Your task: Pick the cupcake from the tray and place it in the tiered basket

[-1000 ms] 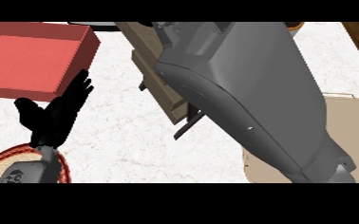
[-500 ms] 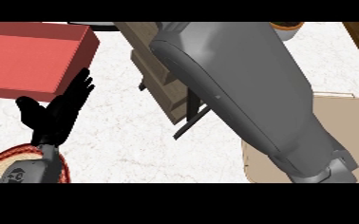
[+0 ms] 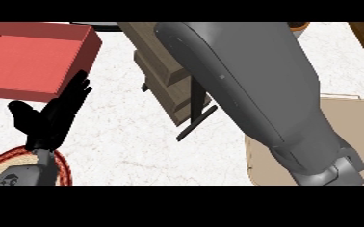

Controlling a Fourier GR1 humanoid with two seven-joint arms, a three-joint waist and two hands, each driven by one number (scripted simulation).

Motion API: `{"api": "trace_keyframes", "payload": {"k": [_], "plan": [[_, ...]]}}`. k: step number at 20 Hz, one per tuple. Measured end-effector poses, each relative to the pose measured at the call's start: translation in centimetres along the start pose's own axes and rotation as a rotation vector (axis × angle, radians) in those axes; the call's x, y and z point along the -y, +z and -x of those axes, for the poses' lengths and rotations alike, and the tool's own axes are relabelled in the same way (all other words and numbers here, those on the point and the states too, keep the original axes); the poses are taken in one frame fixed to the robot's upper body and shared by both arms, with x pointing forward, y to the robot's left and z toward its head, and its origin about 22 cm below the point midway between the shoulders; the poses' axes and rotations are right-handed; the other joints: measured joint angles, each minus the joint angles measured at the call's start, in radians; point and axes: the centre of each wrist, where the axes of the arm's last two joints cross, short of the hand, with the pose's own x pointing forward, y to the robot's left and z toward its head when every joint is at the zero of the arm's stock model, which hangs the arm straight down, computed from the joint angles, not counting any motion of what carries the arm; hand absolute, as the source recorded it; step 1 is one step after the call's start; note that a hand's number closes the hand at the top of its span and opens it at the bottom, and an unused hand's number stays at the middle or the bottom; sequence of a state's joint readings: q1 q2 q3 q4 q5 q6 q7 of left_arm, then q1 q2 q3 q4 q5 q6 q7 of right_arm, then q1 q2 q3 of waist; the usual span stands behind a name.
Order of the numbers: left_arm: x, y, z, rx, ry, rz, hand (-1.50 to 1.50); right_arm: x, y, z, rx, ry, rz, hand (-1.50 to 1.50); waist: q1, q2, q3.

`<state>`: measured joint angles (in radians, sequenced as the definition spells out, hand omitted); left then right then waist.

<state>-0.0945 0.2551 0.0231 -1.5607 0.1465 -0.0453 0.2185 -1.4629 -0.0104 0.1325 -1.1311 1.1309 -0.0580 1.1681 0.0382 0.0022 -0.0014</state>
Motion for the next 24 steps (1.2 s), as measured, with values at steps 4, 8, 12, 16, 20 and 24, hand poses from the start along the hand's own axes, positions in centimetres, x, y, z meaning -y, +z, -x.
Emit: {"api": "trace_keyframes", "payload": {"k": [4,8,12,16,20,24], "plan": [[-0.1,0.0,0.2,-0.001,0.001,-0.003,0.00,1.4,-1.0,0.3,-0.035,-0.125,0.047,-1.50,-0.006,0.001,0.000],[0.1,0.2,0.3,-0.008,0.007,-0.004,0.00,3.1,-1.6,0.7,-0.057,-0.270,0.119,-1.50,-0.006,-0.002,0.001],[0.0,-0.1,0.0,-0.011,0.010,-0.011,0.00,5.4,-2.1,1.2,-0.083,-0.399,0.213,-1.50,-0.022,-0.005,0.001],[-0.7,0.3,0.6,-0.020,0.013,-0.031,0.00,8.1,-2.2,2.4,-0.111,-0.484,0.342,-1.50,-0.041,-0.012,0.002],[-1.2,0.9,1.2,-0.031,0.018,-0.050,0.00,11.0,-1.6,4.1,-0.150,-0.544,0.460,-1.50,-0.057,-0.018,0.002],[-1.6,1.4,1.4,-0.042,0.014,-0.064,0.00,14.2,0.0,6.3,-0.177,-0.600,0.548,-1.50,-0.071,-0.024,0.003]]}}
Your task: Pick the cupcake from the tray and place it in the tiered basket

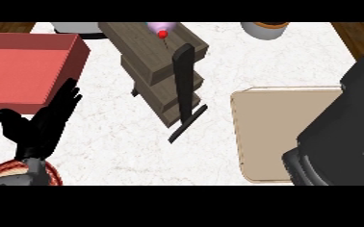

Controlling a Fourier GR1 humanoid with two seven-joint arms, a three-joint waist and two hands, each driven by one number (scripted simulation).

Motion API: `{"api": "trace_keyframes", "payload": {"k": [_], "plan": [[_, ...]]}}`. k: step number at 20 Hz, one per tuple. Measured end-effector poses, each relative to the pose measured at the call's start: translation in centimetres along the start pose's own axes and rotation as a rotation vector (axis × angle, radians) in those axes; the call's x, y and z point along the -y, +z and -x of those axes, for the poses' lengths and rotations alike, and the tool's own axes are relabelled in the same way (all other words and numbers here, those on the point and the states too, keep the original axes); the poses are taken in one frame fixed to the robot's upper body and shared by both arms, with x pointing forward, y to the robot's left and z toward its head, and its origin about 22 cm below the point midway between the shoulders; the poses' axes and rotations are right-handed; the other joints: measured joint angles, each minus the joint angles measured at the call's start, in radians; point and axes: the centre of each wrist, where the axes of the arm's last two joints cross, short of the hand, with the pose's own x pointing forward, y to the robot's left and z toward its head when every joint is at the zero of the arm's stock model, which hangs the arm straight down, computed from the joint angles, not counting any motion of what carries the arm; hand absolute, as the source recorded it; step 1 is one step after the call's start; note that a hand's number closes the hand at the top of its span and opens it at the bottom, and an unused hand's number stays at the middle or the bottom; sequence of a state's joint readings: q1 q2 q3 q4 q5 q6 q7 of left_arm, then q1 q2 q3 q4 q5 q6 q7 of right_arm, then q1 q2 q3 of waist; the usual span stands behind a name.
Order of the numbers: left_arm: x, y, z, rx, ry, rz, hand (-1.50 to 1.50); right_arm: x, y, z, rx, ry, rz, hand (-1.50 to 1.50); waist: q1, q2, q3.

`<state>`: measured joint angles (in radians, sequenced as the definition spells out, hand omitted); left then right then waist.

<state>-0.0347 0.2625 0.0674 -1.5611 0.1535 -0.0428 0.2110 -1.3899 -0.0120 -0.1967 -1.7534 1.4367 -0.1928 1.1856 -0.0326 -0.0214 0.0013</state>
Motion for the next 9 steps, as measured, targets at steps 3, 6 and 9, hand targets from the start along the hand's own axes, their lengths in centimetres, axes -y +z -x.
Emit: {"api": "trace_keyframes", "payload": {"k": [3,6,9], "plan": [[0.1,0.3,0.1,0.002,0.002,-0.006,0.00,3.1,-0.6,0.5,-0.002,-0.015,0.036,-1.50,-0.005,-0.001,0.000],[0.1,0.4,0.2,0.004,-0.002,-0.014,0.00,6.4,-1.0,1.2,-0.001,-0.017,0.057,-1.50,-0.011,-0.002,0.000],[0.3,0.5,0.1,0.001,-0.002,-0.017,0.00,9.4,-1.3,1.8,0.011,-0.011,0.066,-1.50,-0.013,-0.003,0.000]]}}
